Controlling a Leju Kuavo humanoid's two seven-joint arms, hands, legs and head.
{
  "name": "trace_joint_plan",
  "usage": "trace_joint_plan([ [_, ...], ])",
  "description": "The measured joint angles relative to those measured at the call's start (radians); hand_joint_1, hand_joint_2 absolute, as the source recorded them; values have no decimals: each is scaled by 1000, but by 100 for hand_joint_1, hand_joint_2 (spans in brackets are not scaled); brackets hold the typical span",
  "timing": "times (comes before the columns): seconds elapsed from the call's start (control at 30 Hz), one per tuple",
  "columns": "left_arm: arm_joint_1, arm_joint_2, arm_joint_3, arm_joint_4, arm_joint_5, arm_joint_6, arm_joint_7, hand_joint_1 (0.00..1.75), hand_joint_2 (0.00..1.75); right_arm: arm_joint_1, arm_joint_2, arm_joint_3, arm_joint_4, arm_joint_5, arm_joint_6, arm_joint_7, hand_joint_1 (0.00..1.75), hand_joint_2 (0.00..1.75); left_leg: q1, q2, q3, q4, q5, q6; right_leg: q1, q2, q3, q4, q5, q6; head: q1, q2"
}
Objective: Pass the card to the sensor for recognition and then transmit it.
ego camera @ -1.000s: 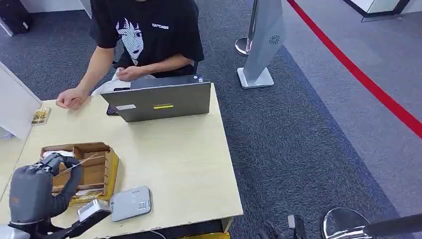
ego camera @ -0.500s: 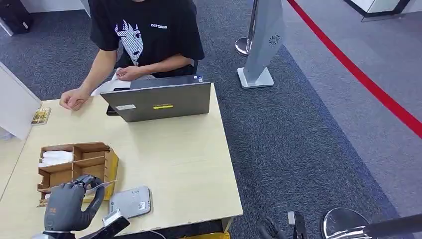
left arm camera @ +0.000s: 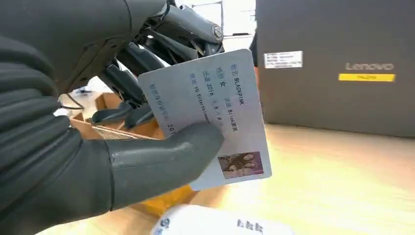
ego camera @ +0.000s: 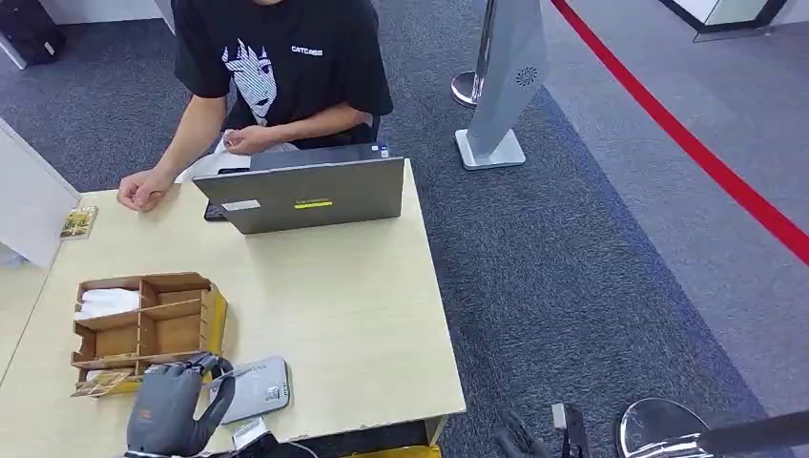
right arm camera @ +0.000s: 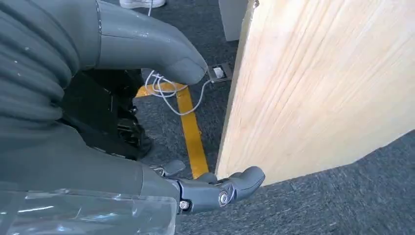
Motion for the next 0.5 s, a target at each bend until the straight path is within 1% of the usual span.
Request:
trace_joint_plan([
  [0.23, -12, 2, -41, 24, 6, 0, -5, 175, 175, -7, 0, 5, 6, -12, -2, -6, 0, 175, 0, 0, 0, 0, 0, 0, 0, 0, 0, 0, 0, 0, 0, 0],
  [0.33, -12, 3, -51, 48, 5, 0, 26, 175, 175, -11, 0, 10, 11, -19, 0, -10, 0, 175, 0, 0, 0, 0, 0, 0, 0, 0, 0, 0, 0, 0, 0, 0],
  [0.5, -10, 15, -57, 84, 4, 2, 56, 175, 175, -15, -2, 20, 19, -21, 0, -11, 0, 175, 0, 0, 0, 0, 0, 0, 0, 0, 0, 0, 0, 0, 0, 0],
])
